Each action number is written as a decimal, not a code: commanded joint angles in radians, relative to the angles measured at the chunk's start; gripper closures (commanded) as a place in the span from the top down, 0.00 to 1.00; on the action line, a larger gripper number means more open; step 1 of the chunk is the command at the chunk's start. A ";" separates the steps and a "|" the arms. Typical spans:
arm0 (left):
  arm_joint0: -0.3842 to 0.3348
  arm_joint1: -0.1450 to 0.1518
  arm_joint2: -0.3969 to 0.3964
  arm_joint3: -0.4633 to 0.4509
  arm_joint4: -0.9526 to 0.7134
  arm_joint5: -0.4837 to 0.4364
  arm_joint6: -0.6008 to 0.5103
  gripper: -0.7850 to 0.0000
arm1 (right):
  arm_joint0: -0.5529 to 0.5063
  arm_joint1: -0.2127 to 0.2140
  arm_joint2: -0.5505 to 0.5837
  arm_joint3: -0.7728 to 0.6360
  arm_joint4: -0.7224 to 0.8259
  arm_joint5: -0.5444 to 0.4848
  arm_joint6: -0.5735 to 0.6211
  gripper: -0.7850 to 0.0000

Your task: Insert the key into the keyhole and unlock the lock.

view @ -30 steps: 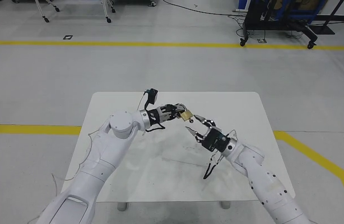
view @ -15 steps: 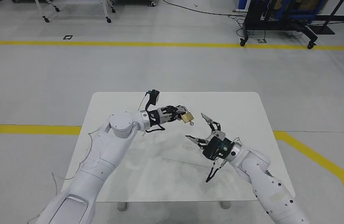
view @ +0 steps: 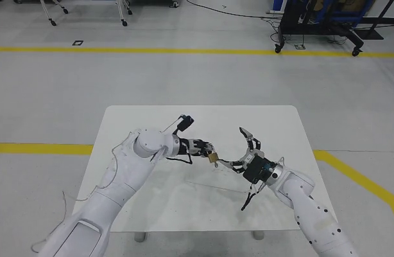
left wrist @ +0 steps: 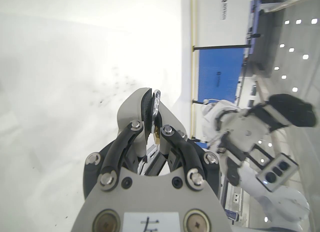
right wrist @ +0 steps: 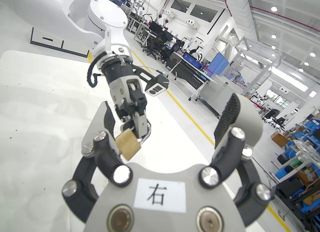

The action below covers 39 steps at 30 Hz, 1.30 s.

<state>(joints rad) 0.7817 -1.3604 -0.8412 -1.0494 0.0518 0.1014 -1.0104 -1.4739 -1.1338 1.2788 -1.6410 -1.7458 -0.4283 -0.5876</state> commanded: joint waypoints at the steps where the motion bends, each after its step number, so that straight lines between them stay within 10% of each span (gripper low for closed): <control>1: -0.018 -0.009 0.054 0.019 0.084 0.052 0.001 0.00 | 0.000 0.000 0.000 0.000 0.000 0.000 0.000 1.00; 18: -0.100 -0.066 0.152 0.148 0.115 0.113 0.005 0.08 | 0.000 0.000 0.000 0.000 0.000 0.000 0.000 1.00; 22: -0.111 -0.077 0.166 0.169 0.120 0.113 0.008 0.48 | 0.000 0.000 0.000 0.000 0.000 0.000 0.000 1.00; 23: -0.113 -0.079 0.167 0.174 0.119 0.112 0.009 0.75 | 0.000 0.000 0.000 0.000 0.000 0.000 0.000 1.00; 25: -0.115 -0.082 0.161 0.179 0.105 0.102 0.015 1.00 | 0.000 0.000 0.000 0.000 0.000 0.000 0.000 1.00; 39: -0.030 -0.038 0.019 0.014 0.160 0.021 0.314 1.00 | 0.000 0.000 0.000 0.000 0.000 0.000 0.000 1.00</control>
<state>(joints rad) 0.7308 -1.4063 -0.8026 -0.9978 0.1932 0.1317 -0.7438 -1.4739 -1.1338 1.2788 -1.6410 -1.7458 -0.4283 -0.5875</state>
